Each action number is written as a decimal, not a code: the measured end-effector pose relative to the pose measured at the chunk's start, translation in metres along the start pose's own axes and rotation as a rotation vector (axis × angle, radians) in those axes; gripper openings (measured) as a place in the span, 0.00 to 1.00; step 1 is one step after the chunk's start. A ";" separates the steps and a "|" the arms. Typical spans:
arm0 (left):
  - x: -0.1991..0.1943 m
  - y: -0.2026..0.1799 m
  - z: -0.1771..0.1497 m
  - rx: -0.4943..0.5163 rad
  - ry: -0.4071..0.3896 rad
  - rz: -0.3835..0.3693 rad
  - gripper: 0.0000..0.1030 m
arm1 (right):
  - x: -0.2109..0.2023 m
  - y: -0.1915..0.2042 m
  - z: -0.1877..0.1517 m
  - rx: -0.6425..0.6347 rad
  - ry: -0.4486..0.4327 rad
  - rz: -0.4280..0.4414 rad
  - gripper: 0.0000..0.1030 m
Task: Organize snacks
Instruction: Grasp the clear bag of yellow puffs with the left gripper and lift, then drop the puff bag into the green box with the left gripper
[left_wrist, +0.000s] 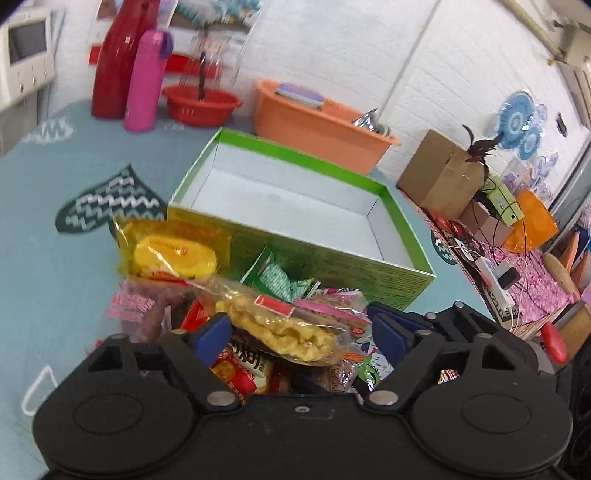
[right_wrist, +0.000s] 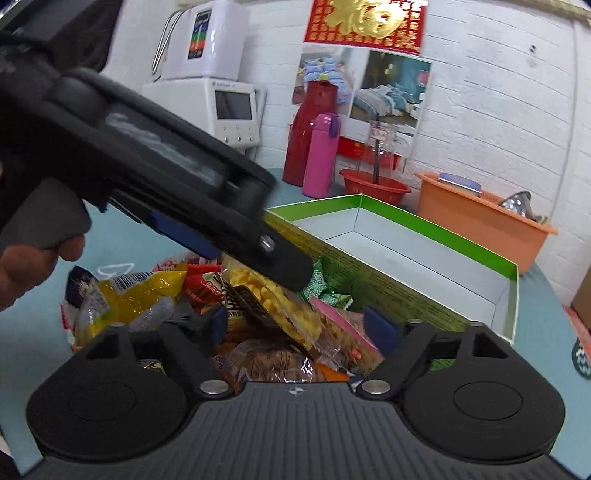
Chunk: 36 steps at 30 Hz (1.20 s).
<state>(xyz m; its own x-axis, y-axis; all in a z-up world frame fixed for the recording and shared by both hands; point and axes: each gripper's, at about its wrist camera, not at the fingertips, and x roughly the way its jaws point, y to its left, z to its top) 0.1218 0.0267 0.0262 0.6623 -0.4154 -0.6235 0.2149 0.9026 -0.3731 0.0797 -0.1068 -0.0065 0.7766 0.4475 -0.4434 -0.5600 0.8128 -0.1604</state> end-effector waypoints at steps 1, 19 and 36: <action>0.002 0.003 0.001 -0.013 -0.001 -0.002 0.97 | 0.004 0.002 0.000 -0.021 -0.001 0.002 1.00; -0.051 -0.050 0.029 0.161 -0.200 -0.104 0.80 | -0.060 -0.008 0.030 -0.118 -0.191 -0.078 0.42; 0.073 -0.039 0.091 0.110 -0.107 -0.235 0.80 | 0.030 -0.070 0.016 -0.331 -0.071 -0.321 0.40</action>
<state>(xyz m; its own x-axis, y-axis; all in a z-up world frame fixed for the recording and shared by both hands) 0.2272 -0.0287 0.0575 0.6560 -0.6060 -0.4499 0.4446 0.7920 -0.4185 0.1471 -0.1446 0.0050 0.9370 0.2263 -0.2661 -0.3411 0.7568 -0.5576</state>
